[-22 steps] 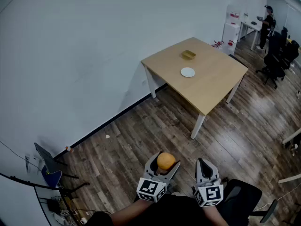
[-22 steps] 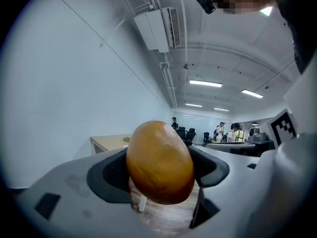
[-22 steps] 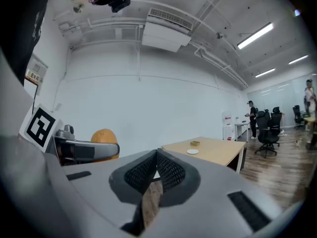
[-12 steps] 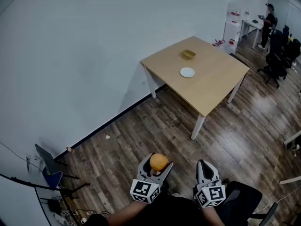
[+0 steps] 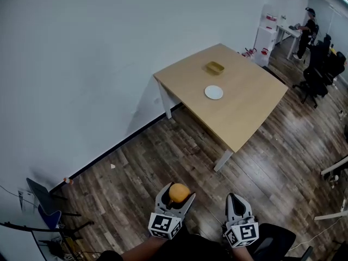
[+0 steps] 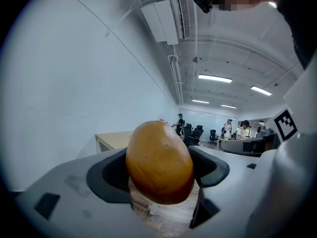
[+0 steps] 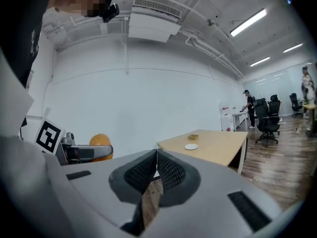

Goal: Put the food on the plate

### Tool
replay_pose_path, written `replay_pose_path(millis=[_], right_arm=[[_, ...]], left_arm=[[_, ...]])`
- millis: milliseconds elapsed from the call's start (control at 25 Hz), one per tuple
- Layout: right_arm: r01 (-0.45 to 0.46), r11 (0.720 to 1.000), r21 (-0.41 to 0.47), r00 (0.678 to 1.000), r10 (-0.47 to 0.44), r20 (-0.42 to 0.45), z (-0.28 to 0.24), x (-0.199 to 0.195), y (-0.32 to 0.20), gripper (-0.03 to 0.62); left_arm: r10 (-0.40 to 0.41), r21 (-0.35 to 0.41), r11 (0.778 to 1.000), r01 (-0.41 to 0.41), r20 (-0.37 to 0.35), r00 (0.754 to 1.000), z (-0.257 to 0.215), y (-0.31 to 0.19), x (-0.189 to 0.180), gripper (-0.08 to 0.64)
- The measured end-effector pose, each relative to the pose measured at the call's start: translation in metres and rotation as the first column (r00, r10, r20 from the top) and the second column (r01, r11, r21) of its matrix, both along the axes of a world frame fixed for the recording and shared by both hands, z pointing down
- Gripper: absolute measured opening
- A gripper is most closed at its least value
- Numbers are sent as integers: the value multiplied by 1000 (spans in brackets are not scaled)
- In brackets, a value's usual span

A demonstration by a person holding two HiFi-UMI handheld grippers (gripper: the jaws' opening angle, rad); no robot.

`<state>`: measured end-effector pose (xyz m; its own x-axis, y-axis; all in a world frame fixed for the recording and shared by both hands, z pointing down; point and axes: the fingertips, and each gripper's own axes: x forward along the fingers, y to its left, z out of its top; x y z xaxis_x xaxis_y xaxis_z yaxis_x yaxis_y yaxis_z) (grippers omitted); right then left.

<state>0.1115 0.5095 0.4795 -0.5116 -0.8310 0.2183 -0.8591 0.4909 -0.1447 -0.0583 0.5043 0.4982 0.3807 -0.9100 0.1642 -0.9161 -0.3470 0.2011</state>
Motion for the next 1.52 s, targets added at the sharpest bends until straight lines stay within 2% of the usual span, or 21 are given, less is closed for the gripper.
replay_pose_path(millis=[120, 320, 520, 640, 840, 1080, 1200, 1520], right_arm=[[-2, 1000, -21, 1000, 2, 8, 1, -19, -45, 60], [58, 998, 3, 994, -57, -95, -12, -69, -114, 60], [71, 997, 23, 993, -68, -95, -26, -116, -179, 60], [57, 997, 44, 994, -52, -97, -34, -134, -209, 60], [-2, 999, 51, 993, 9, -119, -34, -144, -245, 60], [-16, 999, 35, 990, 21, -139, -30, -148, -258, 60], [-14, 999, 42, 992, 19, -122, -28, -150, -269, 60], [-13, 1000, 6, 998, 13, -64, -4, -151, -320, 60]], left_arm=[[-6, -11, 1000, 6, -7, 1000, 6, -41, -19, 336], [78, -43, 996, -79, -28, 997, 8, -104, -38, 336], [100, -76, 991, -107, -89, 991, 6, -158, -69, 336], [116, -80, 989, -122, -80, 990, 12, -182, -87, 336], [143, -50, 988, -146, -54, 988, 11, -222, -116, 336], [101, -25, 994, -104, -87, 991, 8, -253, -138, 336], [71, -16, 997, -73, -102, 992, 7, -263, -144, 336], [50, -34, 998, -53, -74, 996, 10, -303, -148, 336]])
